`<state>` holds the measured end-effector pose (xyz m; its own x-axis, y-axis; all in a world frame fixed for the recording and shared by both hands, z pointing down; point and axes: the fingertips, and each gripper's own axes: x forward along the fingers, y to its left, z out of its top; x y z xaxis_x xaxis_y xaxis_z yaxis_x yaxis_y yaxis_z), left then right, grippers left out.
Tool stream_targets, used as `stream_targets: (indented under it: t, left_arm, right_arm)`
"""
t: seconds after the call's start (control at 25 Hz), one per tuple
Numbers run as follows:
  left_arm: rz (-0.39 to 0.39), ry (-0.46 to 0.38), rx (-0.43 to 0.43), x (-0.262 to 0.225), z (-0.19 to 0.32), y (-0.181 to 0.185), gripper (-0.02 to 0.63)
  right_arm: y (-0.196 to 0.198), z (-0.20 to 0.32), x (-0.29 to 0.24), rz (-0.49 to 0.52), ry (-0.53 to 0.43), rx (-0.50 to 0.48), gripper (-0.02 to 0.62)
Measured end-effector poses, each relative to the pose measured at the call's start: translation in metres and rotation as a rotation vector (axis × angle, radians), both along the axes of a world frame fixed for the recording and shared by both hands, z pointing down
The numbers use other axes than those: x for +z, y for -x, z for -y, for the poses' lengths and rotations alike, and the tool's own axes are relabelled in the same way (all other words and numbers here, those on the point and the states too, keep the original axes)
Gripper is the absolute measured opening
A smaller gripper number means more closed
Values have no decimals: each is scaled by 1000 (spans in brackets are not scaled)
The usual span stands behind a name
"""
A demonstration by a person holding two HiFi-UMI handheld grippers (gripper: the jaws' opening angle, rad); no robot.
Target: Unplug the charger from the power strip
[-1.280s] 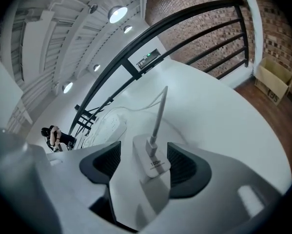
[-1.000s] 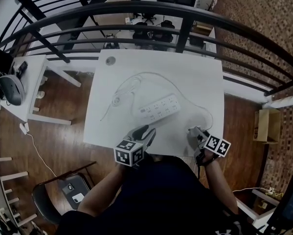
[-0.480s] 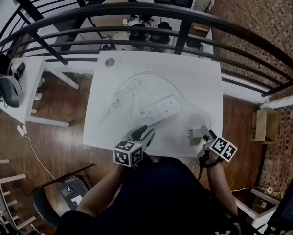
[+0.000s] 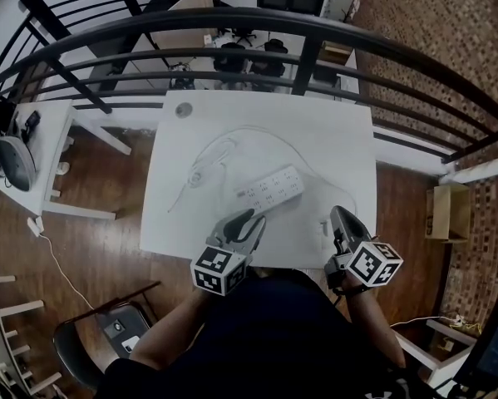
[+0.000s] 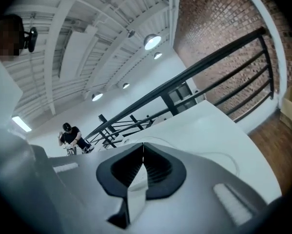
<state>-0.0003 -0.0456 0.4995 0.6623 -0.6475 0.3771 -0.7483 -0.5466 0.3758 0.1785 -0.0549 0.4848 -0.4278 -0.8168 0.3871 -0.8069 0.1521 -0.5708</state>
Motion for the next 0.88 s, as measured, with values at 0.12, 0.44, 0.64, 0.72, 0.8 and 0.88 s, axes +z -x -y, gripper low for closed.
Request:
stream_targets:
  t: [0.12,0.44,0.64,0.72,0.8,0.88]
  left_arm:
    - [-14,-54,-5,-15,3,-1,73]
    - [44,-140,40,-25,-4,-4,6]
    - [31,-142,33,-31,-4,-7,6]
    - [25,-155,34,-36,-3,-8,6]
    - [22,-168,36,-42,-3,-9,6]
    - [21,-176,39,-44,-4,-10,6]
  right_arm:
    - [23,-3,-15,-73,-73,-80,11]
    - [46,-10,-32,-187,-175,-167,11]
    - [52,-12,-40,-227,-215,-197,11]
    - [52,-12,-43,-234,-226,-195,11]
    - [52,-12,-45,-239,-233,-193,11]
    - [51,-12,-46,-244,-239,-191,11]
